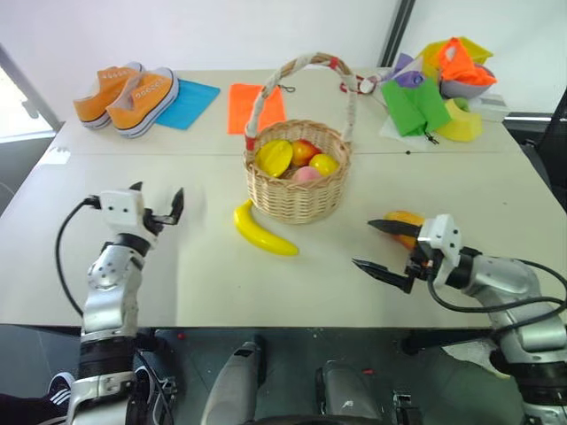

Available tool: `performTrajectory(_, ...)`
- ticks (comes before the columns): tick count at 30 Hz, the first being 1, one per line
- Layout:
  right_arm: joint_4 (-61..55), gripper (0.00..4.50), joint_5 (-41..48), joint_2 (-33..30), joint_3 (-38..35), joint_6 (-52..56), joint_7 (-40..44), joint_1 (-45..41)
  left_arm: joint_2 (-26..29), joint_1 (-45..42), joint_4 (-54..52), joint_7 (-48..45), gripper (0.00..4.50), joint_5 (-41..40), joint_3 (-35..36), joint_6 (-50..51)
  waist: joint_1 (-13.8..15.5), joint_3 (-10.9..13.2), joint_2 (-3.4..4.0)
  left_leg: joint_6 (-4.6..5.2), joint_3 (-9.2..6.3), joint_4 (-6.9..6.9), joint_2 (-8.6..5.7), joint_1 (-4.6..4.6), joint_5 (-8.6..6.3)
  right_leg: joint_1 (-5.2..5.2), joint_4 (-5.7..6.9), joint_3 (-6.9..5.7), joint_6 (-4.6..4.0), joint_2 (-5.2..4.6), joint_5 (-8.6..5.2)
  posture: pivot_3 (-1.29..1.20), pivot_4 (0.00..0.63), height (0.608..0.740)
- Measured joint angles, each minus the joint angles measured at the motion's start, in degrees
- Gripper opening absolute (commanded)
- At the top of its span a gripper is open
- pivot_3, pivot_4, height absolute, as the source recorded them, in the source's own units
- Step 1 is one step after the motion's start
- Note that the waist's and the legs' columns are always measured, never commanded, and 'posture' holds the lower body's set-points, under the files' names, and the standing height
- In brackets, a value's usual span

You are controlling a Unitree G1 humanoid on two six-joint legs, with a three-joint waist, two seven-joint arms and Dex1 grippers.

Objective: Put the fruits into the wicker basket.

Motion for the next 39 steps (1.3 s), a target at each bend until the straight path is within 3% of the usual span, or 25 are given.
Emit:
performTrajectory(12, 0.1, 4.45, 0.2, -0.2, 0.3, 2.0, -0.1, -4.3, 1.0, 1.0, -0.1, -4.1, 4.5, -1.9, -0.3, 1.8, 0.0, 0.0, 0.0, 0.0, -0.01, 0.0, 0.01, -0.02, 0.0, -0.01, -0.02, 0.0, -0.01, -0.01, 0.0, 0.0, 0.15, 0.74)
performTrajectory(28, -3.4, 4.45, 1.4, -0.3, 1.1, 5.5, -1.0, -6.7, 0.4, 7.7, -21.0, -4.6, 4.5, -8.6, -2.6, 17.1, 0.1, 0.0, 0.0, 0.0, -0.02, -0.01, 0.04, -0.06, -0.02, -0.03, -0.07, 0.02, -0.03, -0.06, -0.01, 0.0, 0.15, 0.74)
performTrajectory(39, -1.6, 4.45, -0.1, 1.1, 1.4, 3.7, -2.1, -8.4, 2.5, 8.0, -21.2, -6.9, 4.5, -9.3, -2.4, 17.4, 0.1, 0.0, 0.0, 0.0, -0.01, -0.03, 0.04, -0.07, -0.02, -0.04, -0.1, 0.02, -0.03, -0.05, -0.01, 0.0, 0.15, 0.74)
